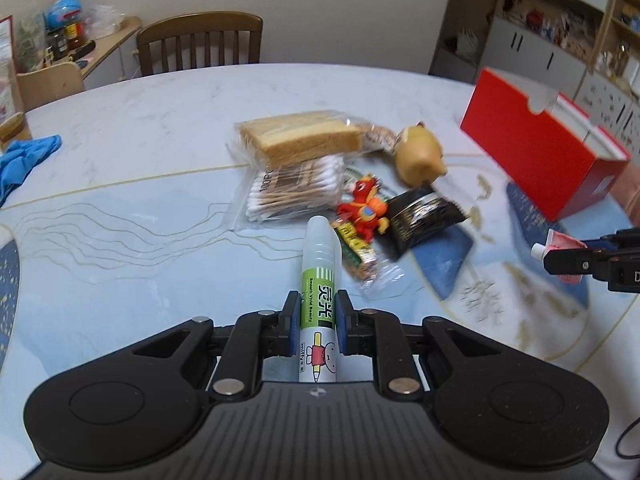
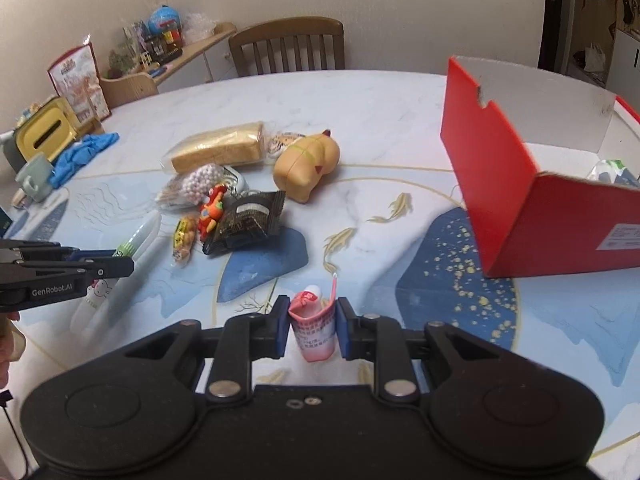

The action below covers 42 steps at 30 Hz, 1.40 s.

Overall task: Organize objects
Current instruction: 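Grasp the pink toothpaste tube with the right tool while the left grasps the glue stick, then carry the toothpaste tube and glue stick with both tools into the red box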

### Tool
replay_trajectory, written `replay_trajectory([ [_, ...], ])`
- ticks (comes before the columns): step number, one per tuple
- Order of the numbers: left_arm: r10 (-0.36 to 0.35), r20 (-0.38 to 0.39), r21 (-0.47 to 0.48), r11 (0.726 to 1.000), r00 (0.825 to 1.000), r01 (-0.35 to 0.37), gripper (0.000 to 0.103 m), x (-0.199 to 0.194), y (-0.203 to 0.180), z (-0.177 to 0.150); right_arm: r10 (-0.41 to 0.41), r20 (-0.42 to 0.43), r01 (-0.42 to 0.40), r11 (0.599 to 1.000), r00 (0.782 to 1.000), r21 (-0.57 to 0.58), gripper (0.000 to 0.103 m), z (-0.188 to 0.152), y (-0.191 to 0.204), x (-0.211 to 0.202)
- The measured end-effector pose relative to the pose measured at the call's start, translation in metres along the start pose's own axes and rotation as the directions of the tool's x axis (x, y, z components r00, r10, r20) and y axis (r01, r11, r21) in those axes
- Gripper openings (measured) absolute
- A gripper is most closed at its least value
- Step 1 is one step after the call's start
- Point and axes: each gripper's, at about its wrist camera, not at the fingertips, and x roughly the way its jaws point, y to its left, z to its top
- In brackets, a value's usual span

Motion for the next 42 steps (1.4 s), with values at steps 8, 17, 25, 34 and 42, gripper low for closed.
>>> replay_trajectory([
  [8,-0.042,0.035,-0.042,0.998,0.999,0.043,0.016,-0.035,-0.033,0.009,0.034,0.039,-0.034,0.999,0.999,-0.002,0.023,0.012,-0.024,-0.042],
  [17,-0.118,0.083,0.019,0.993,0.99,0.117,0.016,-0.047,-0.094,0.041,0.011,0.145,-0.005,0.999,0.989,-0.042,0.023,0.034,-0.056,-0.081],
  [25,-0.171,0.055,0.098,0.981,0.984,0.165,0.016,-0.028,-0.158,0.079,-0.046,0.209,0.055,0.998,0.977,-0.037,0.023,0.053,-0.102,-0.098],
  [34,-0.221,0.036,0.154,0.965,0.975,0.213,0.016,-0.005,-0.227,0.12,-0.103,0.242,0.115,0.993,0.965,-0.034,0.023,0.069,-0.16,-0.104],
  [42,-0.234,0.016,0.176,0.958,0.972,0.228,0.016,0.031,-0.281,0.156,-0.129,0.217,0.137,0.99,0.968,-0.023,0.023,0.08,-0.209,-0.091],
])
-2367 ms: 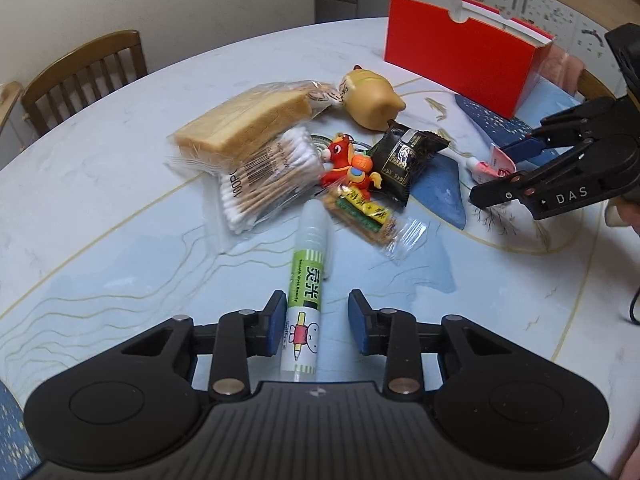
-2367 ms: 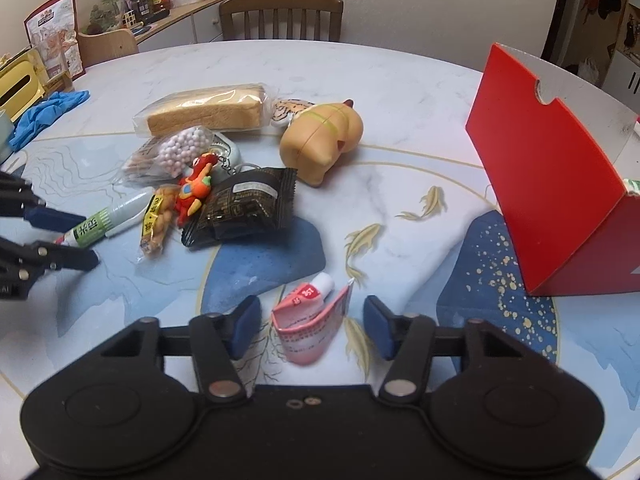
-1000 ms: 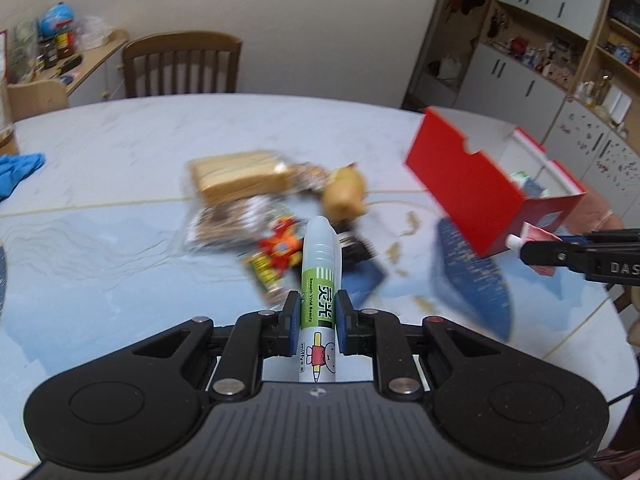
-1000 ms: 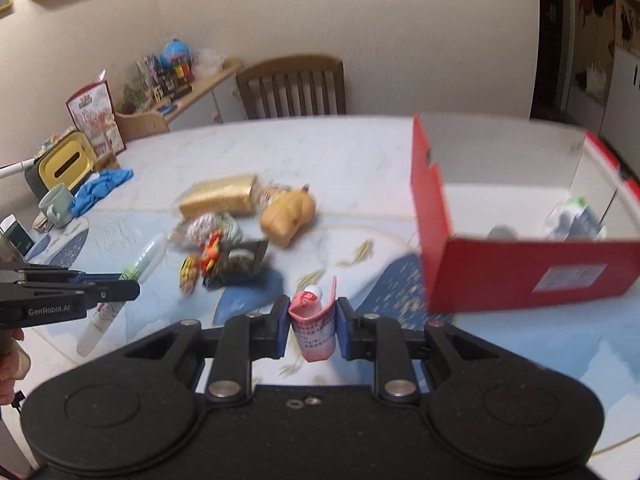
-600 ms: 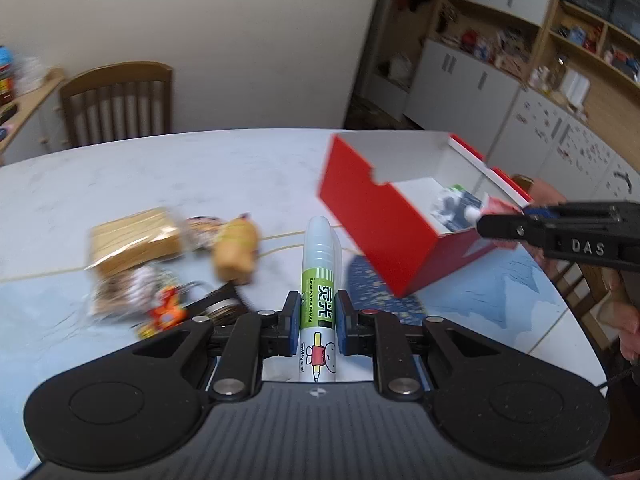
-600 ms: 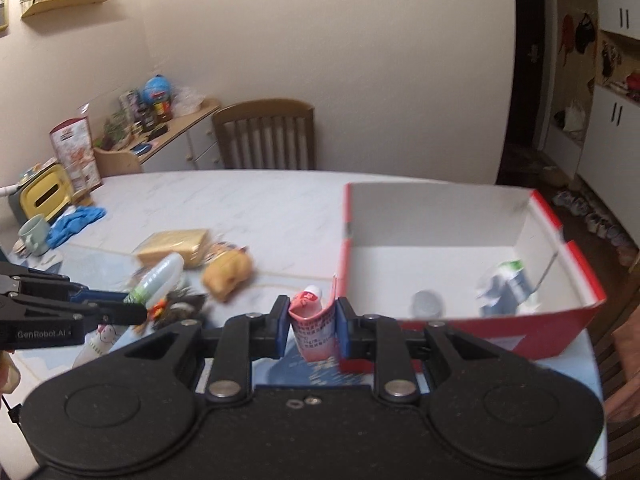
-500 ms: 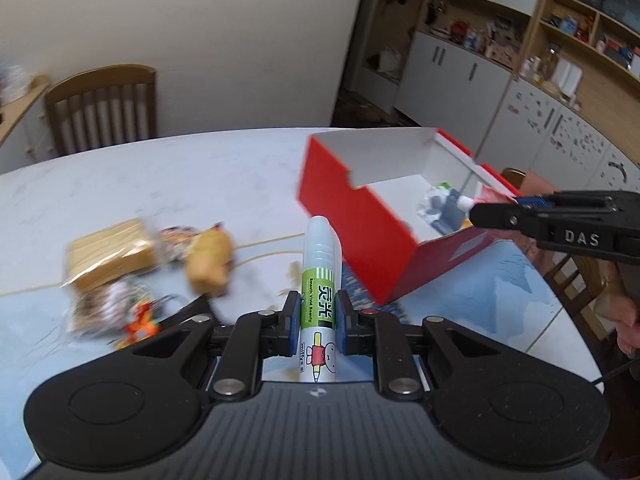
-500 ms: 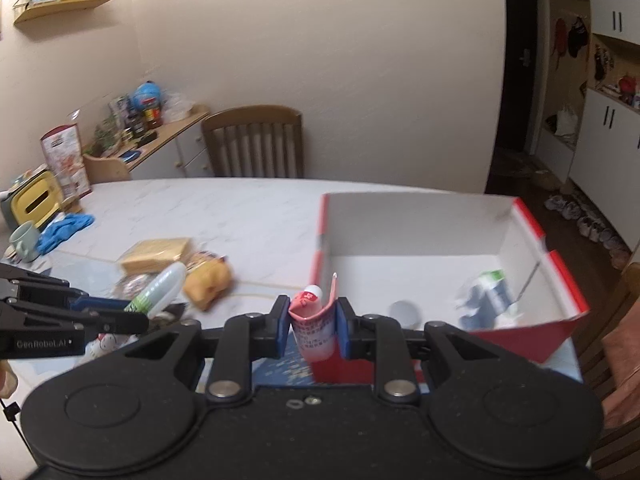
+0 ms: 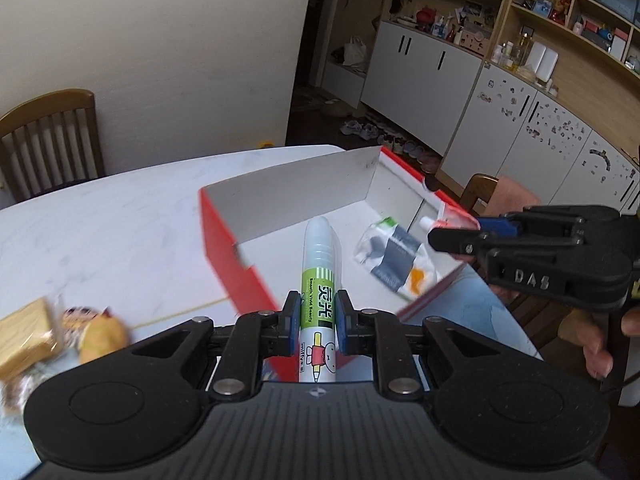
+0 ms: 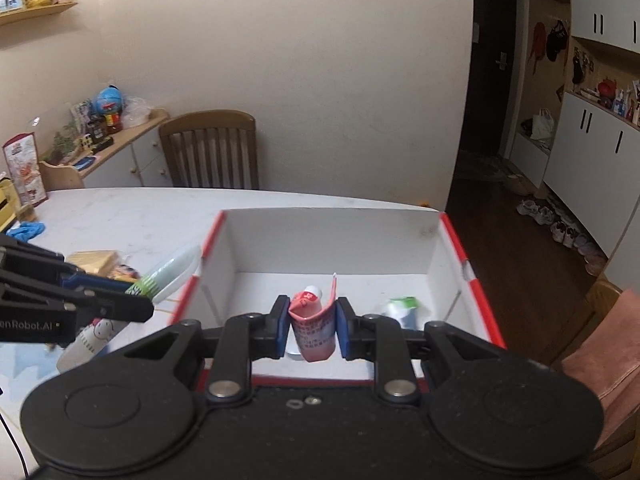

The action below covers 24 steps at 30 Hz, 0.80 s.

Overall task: Organize objects
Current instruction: 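Carry the toothpaste tube and glue stick with both tools into the red box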

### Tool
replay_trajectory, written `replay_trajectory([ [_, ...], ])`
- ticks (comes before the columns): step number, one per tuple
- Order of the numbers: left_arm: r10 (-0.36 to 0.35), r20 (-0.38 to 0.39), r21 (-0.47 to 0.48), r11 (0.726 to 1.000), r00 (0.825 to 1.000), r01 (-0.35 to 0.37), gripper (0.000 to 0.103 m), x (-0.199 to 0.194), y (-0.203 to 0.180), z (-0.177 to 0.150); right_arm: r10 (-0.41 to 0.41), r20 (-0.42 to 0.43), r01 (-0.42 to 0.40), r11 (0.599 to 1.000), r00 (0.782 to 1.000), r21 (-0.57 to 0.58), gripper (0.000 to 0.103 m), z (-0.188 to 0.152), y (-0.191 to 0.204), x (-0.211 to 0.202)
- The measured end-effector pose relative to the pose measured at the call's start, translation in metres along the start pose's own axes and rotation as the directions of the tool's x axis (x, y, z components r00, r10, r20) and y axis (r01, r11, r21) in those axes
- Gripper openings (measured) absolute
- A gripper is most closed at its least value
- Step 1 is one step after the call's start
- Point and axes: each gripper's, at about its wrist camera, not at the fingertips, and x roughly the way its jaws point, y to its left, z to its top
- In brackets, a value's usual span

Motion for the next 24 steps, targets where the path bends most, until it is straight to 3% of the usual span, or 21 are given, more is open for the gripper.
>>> replay_trajectory([
  [14,0.069,-0.079,0.032,0.997,0.995,-0.067,0.016,0.093,-0.017,0.051,0.037,-0.127,-0.037,0.999,0.991,-0.003,0.023,0.0,-0.031,0.062],
  [24,0.14,-0.219,0.071,0.989,0.965,-0.128,0.016,0.159,-0.01,0.058,0.076,-0.261,-0.08,0.997,0.962,-0.007,0.023,-0.006,-0.036,0.102],
])
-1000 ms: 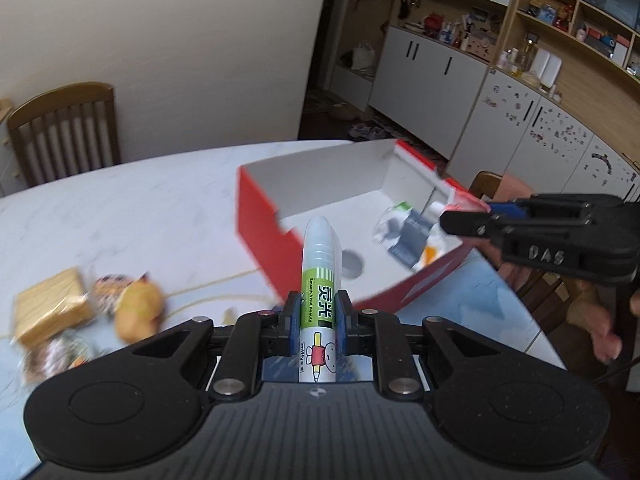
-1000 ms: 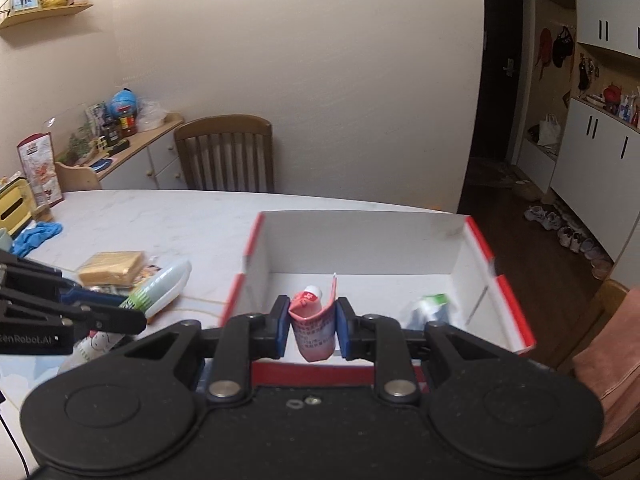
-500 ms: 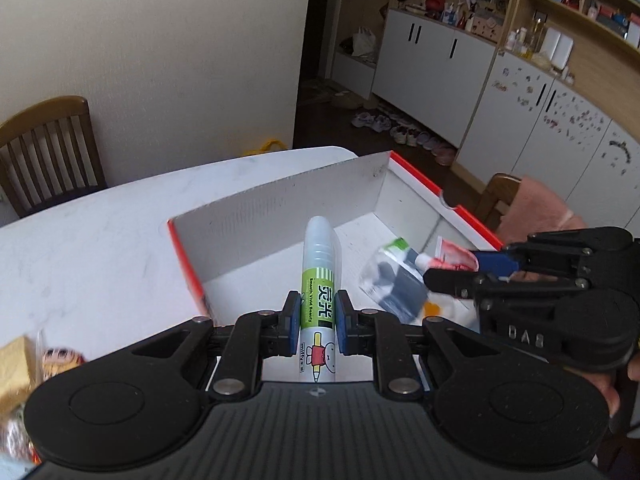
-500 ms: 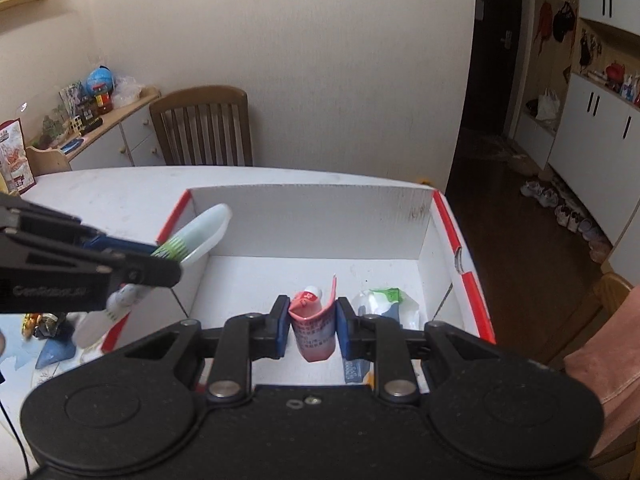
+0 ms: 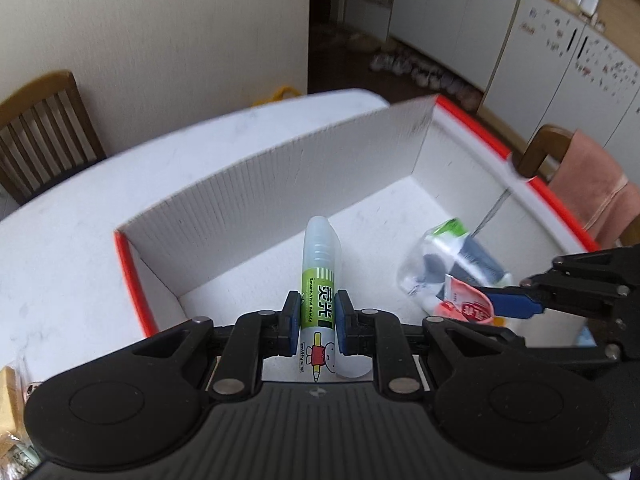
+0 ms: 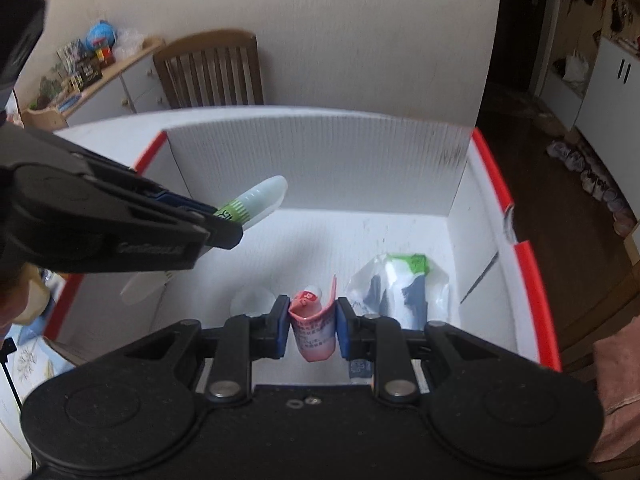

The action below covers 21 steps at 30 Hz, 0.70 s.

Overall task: Organize objects
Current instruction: 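Carry the toothpaste tube and glue stick with both tools into the red box, then open both tools to release the toothpaste and glue stick in the box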

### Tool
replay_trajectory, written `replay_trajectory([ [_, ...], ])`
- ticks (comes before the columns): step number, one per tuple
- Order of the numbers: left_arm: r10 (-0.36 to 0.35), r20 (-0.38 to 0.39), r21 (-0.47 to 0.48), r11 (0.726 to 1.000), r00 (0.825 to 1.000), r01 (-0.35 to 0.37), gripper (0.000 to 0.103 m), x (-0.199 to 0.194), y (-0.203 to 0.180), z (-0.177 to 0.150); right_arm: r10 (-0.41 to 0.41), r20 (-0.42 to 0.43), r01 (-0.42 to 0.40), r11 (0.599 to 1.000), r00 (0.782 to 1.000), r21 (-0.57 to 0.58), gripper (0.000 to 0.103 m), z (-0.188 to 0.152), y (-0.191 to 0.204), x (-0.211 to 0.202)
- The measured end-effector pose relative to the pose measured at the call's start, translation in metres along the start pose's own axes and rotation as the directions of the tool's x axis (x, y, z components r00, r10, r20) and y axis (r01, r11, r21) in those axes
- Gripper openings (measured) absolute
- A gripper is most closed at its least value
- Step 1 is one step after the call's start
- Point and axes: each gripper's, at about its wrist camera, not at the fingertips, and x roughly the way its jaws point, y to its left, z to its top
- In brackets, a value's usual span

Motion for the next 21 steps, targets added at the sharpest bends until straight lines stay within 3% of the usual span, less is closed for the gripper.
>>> replay_trajectory([
  [12,0.034,-0.146,0.042,0.999,0.989,-0.028,0.017,0.043,-0.015,0.009,-0.001,-0.157,-0.003,1.0,0.988,-0.028,0.024,-0.003,0.0,0.027],
  [21,0.039,-0.205,0.05,0.998,0.978,-0.03,0.017,0.055,-0.015,0.01,0.011,-0.175,-0.014,1.0,0.985,-0.018,0.028,-0.004,-0.001,0.027],
])
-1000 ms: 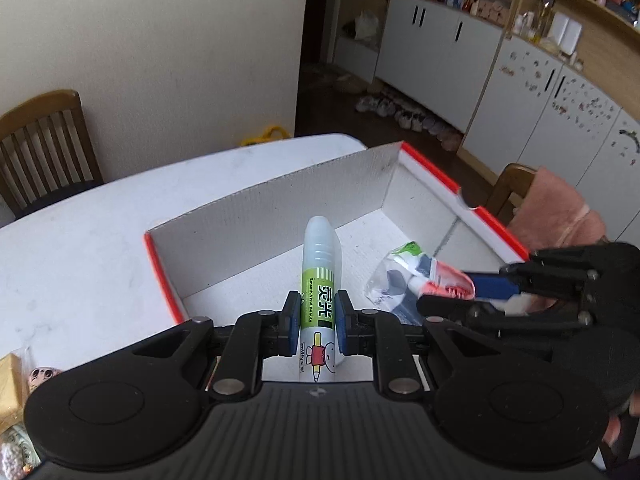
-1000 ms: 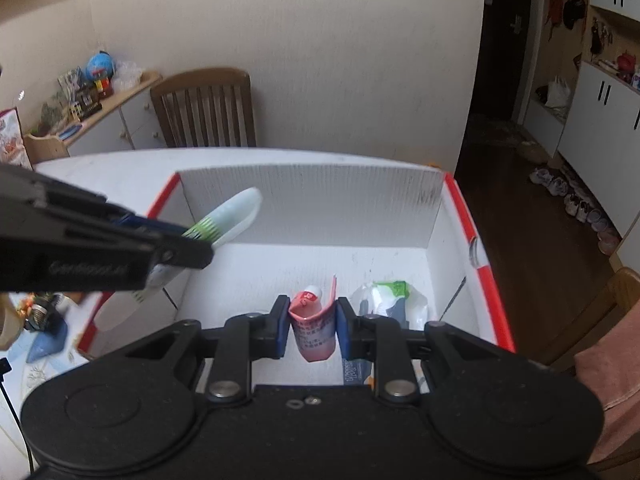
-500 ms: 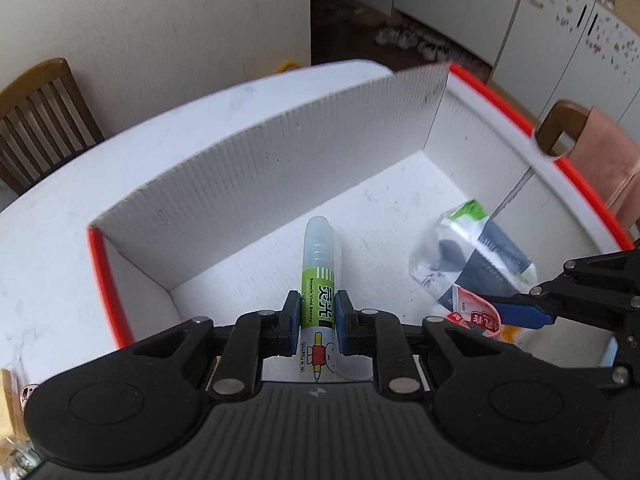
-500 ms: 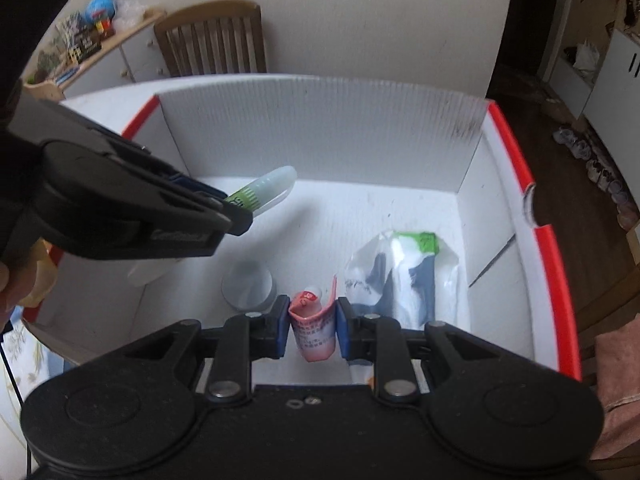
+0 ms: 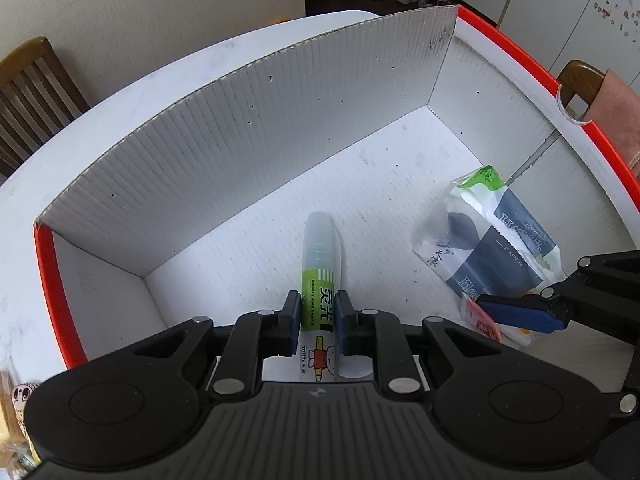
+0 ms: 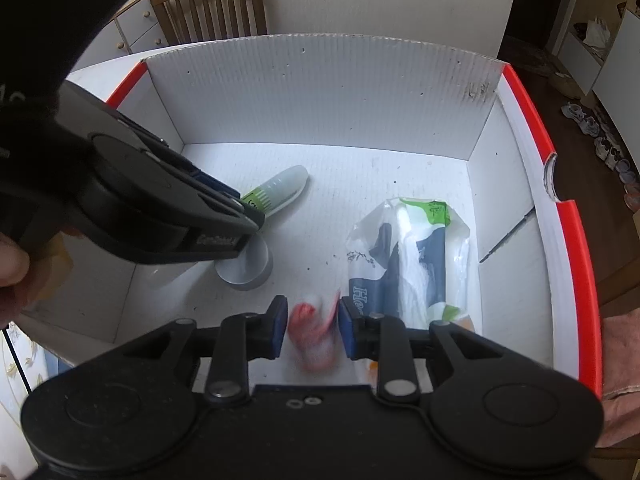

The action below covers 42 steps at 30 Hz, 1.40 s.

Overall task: Organize objects
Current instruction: 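Open both tools to release the toothpaste and glue stick in the box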

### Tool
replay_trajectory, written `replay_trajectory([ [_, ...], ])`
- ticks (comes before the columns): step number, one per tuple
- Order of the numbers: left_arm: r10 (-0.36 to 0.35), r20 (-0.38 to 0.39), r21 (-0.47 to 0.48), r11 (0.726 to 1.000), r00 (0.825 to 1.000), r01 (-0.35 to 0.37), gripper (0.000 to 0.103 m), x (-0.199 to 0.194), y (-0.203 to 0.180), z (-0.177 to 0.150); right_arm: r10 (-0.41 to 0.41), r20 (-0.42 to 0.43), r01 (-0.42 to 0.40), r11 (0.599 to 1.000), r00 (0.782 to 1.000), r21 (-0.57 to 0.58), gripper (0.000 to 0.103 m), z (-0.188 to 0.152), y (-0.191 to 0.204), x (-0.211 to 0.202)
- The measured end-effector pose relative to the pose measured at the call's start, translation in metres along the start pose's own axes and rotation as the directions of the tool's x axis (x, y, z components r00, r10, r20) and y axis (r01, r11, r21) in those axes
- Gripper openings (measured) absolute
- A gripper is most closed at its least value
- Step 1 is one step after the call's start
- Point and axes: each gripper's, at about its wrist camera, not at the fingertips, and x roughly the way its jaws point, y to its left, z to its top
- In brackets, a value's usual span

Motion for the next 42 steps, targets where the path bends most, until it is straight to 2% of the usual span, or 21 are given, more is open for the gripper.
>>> replay_trajectory([
  [3,-0.007,-0.009,-0.013,1.0,1.0,0.007,0.017,0.0,0.002,0.001,0.0,0.002,0.0,1.0,1.0,-0.002,0.031,-0.001,0.001,-0.001],
  [5,-0.01,-0.014,-0.03,0.999,1.0,0.01,0.017,0.0,0.003,0.001,0.005,0.005,-0.005,1.0,1.0,0.006,0.038,0.0,-0.002,-0.002],
  [10,-0.022,0.005,-0.059,0.998,1.0,0.022,0.017,-0.004,0.008,-0.002,0.026,0.025,-0.027,0.999,0.999,0.037,0.042,0.005,-0.008,-0.008],
  [23,-0.066,0.144,-0.076,0.994,0.987,0.077,0.017,-0.058,0.015,-0.025,0.018,0.155,-0.026,0.999,0.988,0.047,0.044,-0.005,-0.006,-0.065],
  [27,-0.074,0.219,-0.06,0.994,0.973,0.089,0.017,-0.085,0.017,-0.038,0.012,0.199,-0.022,0.999,0.98,0.047,0.047,-0.009,-0.001,-0.079],
  [29,-0.082,0.253,-0.058,0.993,0.964,0.1,0.017,-0.1,0.019,-0.045,0.009,0.22,-0.019,0.999,0.975,0.042,0.053,-0.011,0.002,-0.089],
  [32,-0.096,0.299,-0.046,0.992,0.949,0.115,0.017,-0.119,0.02,-0.057,0.006,0.251,-0.014,0.999,0.968,0.033,0.057,-0.014,0.012,-0.099],
  [37,-0.116,0.354,-0.041,0.989,0.928,0.14,0.017,-0.144,0.023,-0.08,0.003,0.287,-0.007,1.0,0.958,0.015,0.062,-0.019,0.03,-0.112],
  [42,-0.115,0.394,-0.051,0.988,0.912,0.146,0.017,-0.163,0.028,-0.107,0.01,0.329,-0.01,1.0,0.944,0.001,0.071,-0.029,0.051,-0.127],
])
